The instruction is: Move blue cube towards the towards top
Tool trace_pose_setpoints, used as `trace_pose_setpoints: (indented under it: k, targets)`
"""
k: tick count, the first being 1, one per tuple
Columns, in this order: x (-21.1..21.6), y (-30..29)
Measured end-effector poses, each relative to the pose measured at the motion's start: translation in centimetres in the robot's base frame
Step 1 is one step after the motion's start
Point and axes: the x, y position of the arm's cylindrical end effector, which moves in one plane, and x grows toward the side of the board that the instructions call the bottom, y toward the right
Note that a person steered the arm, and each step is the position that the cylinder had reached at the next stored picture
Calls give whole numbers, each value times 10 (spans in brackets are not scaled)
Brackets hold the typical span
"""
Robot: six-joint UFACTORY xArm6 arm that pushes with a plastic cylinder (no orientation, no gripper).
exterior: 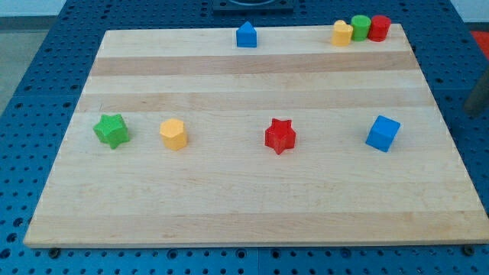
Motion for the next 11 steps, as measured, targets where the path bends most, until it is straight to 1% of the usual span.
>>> trace_pose_setpoints:
  k: [1, 2, 3, 4, 5, 7, 8, 11]
  targets:
    - [3, 0]
    - [35, -6]
    - [70, -44]
    - [83, -85]
    - [83, -99]
    - [74, -159]
    - [56, -160]
    - [54, -154]
